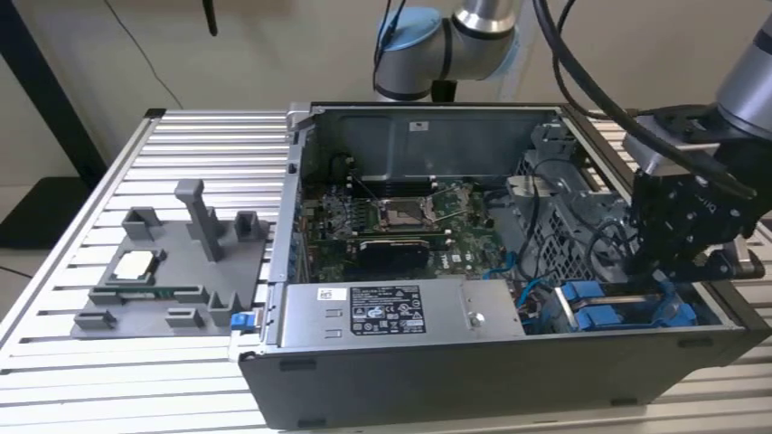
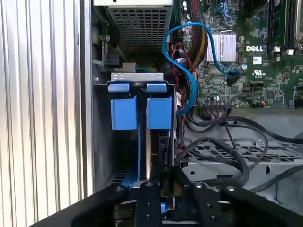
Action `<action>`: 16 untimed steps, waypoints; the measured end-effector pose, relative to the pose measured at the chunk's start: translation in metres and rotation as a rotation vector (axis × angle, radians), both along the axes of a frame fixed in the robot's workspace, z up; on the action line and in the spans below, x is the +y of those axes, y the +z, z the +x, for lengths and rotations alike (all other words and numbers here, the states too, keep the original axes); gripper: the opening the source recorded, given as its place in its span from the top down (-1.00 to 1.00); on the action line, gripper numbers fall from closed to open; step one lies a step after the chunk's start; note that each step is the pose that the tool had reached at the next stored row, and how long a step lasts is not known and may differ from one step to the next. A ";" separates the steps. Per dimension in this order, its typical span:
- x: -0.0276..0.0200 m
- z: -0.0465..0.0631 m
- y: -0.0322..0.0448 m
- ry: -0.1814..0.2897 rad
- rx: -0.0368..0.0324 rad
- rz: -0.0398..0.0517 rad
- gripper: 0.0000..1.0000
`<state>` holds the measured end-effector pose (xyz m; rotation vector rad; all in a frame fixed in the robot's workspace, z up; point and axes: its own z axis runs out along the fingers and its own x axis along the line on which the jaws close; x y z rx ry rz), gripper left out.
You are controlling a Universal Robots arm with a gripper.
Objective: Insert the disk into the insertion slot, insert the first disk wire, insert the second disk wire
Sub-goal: 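Insert the first disk wire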
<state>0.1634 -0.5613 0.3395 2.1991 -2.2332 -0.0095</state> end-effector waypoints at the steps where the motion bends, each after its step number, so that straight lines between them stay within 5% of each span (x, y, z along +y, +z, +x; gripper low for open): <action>1: 0.0000 0.000 0.0031 0.000 0.0003 0.0000 0.47; 16: 0.0000 0.000 0.0361 0.000 0.0014 0.0001 0.47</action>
